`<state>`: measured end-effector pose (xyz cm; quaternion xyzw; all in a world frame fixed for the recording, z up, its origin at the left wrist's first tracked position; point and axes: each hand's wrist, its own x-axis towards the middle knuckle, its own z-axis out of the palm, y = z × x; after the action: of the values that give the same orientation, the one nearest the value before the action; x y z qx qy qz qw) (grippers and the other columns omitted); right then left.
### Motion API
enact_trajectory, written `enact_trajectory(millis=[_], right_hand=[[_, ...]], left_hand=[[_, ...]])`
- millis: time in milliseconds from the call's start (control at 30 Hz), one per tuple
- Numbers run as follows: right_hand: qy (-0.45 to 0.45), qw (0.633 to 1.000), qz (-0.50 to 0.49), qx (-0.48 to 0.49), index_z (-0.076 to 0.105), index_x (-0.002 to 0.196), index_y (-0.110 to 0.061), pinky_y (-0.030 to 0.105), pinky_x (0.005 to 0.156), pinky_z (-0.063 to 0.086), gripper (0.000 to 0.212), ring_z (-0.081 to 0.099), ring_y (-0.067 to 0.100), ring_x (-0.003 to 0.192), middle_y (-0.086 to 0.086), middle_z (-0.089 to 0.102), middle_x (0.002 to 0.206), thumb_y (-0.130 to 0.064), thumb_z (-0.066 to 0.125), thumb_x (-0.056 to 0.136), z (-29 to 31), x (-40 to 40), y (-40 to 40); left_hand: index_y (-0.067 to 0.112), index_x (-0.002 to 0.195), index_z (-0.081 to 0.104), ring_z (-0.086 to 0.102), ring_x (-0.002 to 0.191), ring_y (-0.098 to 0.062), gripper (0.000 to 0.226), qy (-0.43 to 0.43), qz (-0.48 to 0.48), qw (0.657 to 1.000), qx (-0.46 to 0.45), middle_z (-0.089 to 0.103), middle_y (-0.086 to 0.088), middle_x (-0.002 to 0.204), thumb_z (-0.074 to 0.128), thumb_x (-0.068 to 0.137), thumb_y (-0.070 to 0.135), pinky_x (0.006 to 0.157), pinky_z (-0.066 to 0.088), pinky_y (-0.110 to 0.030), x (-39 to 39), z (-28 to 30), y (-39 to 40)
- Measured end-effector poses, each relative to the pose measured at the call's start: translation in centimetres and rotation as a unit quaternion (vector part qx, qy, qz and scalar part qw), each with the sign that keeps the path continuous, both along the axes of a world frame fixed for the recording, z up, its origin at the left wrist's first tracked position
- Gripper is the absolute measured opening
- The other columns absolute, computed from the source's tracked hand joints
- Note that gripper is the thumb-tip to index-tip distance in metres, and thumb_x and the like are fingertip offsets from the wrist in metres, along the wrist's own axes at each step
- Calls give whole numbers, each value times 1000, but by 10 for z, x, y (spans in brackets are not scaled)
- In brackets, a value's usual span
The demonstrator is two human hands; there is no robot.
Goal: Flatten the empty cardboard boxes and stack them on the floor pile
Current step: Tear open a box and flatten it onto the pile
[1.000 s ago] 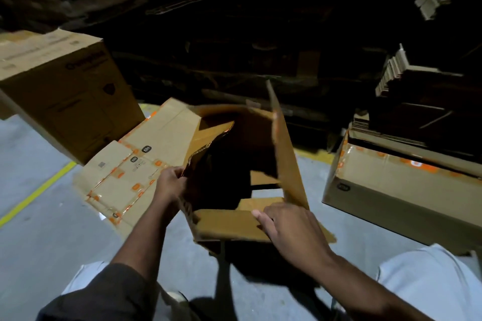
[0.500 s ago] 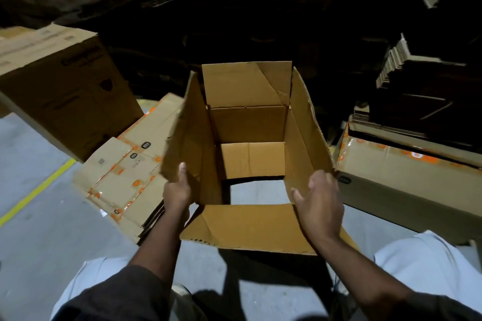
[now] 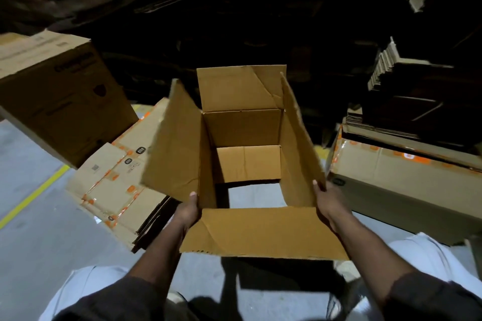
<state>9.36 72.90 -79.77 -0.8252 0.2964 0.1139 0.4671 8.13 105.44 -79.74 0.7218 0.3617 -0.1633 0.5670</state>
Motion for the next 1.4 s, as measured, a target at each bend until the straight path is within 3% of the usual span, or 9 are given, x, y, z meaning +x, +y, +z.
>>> enact_trajectory(millis=[133,200,333,433,533,767,1133,1267,1400], right_hand=[[-72,990,-31,-121,60,88,-10,42,75,53,52,60,28,78,12,65,90,-54,35,103,18,-13,0],[-143,978,-15,-148,60,92,-13,34,61,47,44,58,20,69,4,61,80,-48,38,104,28,-26,6],[-209,963,-2,-172,64,97,-15,36,58,50,46,59,20,65,0,59,70,-50,35,103,31,-34,8],[-243,955,-27,-166,56,73,-14,40,60,52,64,57,25,60,5,58,64,-65,24,95,37,-35,5],[-302,932,-35,-200,59,73,-10,33,58,44,64,56,24,60,5,59,67,-60,26,96,47,-41,5],[-381,913,17,-145,65,85,-19,37,58,55,51,62,13,65,-3,64,73,-54,32,103,49,-69,11],[-531,823,162,-120,71,121,-12,25,76,57,36,66,11,86,-1,74,96,-33,50,101,97,-77,67],[-517,814,243,-109,61,136,-17,22,94,52,51,62,8,110,-5,69,123,-7,68,87,95,-65,101],[-458,829,299,-117,48,147,-25,25,94,51,64,54,7,121,-10,60,138,-12,70,89,77,-55,134]], left_hand=[[1,109,59,63,73,-28,37,-68,81,990,-93,69,-16,87,35,110,29,57,45,-24,13,19,5],[8,86,62,65,50,-18,46,-117,127,957,-234,68,-6,60,35,109,37,44,51,-22,14,25,2],[15,70,78,72,67,-24,59,-167,147,912,-346,73,-10,77,39,106,39,49,58,-32,12,26,-19],[16,104,71,72,89,-20,41,-197,121,918,-322,76,-7,98,39,106,42,61,61,-29,15,38,-40],[26,146,49,54,131,-17,67,-231,35,916,-326,57,2,143,37,96,69,95,56,-48,24,46,-56],[50,150,31,52,133,-36,98,-132,-96,938,-305,48,-6,153,60,67,91,106,39,-69,8,29,-131],[14,115,69,68,90,-20,59,-262,-36,901,-343,73,-4,85,35,103,61,83,54,-38,6,97,-132],[15,65,74,67,71,-23,67,-259,26,877,-404,66,-8,70,31,108,43,68,58,-33,5,85,-94],[12,91,76,66,96,-24,56,-304,50,835,-456,71,-9,93,37,105,49,84,58,-34,-19,76,-63]])
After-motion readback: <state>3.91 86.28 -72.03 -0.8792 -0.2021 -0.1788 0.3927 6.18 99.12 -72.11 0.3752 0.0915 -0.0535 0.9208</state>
